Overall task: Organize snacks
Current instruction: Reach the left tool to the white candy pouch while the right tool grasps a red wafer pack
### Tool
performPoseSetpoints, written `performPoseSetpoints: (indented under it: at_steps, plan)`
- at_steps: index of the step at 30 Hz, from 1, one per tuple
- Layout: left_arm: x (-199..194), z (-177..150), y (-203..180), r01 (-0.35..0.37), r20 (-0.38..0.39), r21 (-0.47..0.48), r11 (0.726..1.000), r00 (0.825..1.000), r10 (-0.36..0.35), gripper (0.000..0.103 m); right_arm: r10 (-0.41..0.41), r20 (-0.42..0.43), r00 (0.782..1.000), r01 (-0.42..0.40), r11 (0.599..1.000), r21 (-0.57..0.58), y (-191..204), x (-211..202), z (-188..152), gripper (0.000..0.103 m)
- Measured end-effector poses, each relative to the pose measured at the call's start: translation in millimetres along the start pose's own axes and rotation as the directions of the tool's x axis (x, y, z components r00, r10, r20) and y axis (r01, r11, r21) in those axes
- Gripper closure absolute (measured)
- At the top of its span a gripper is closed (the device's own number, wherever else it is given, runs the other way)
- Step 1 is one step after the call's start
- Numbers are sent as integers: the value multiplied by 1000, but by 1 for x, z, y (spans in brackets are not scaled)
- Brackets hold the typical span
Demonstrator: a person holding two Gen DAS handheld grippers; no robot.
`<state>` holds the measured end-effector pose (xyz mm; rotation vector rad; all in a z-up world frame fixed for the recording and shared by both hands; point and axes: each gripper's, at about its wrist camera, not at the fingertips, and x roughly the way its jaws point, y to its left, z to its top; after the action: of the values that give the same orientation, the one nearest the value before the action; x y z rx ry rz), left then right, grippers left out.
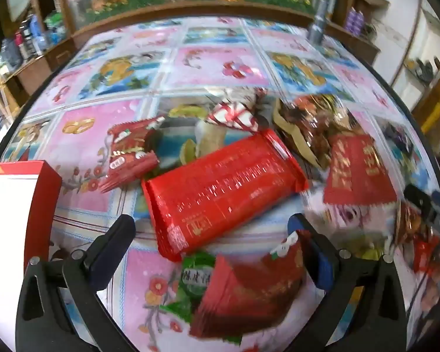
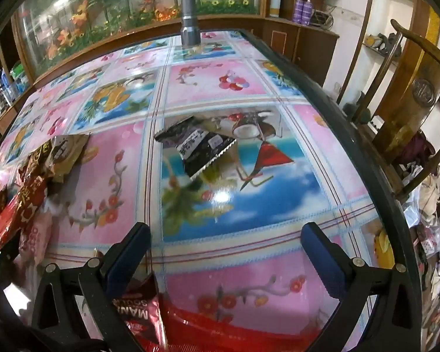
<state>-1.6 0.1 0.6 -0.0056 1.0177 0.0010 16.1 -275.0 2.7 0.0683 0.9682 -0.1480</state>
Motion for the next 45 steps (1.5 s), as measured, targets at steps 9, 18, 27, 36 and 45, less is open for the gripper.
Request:
performPoseSetpoints:
  at_steps: [9, 18, 27, 36, 45]
  plan:
    - [-93, -39, 0, -10, 260, 136, 991, 965, -26, 0, 115, 207, 972, -104, 993, -62, -36, -91, -6, 2]
    - [-128, -78, -59, 193, 266, 397, 897, 912, -313, 0, 229, 140, 963, -202, 962, -183, -67, -119, -53, 1]
    - [-104, -70, -111, 202, 46, 619, 759, 955, -292, 0, 203, -42, 978, -200, 866, -459, -40, -86, -66, 1]
    - [-69, -58, -148, 150, -25, 656, 739, 984, -177, 0, 230, -203, 952, -304, 791, -531, -33, -50, -60, 1]
    - [-46, -44, -140, 216, -106, 618, 756, 976, -192, 12, 260, -251, 932, -358, 754, -550, -28, -33, -49, 0]
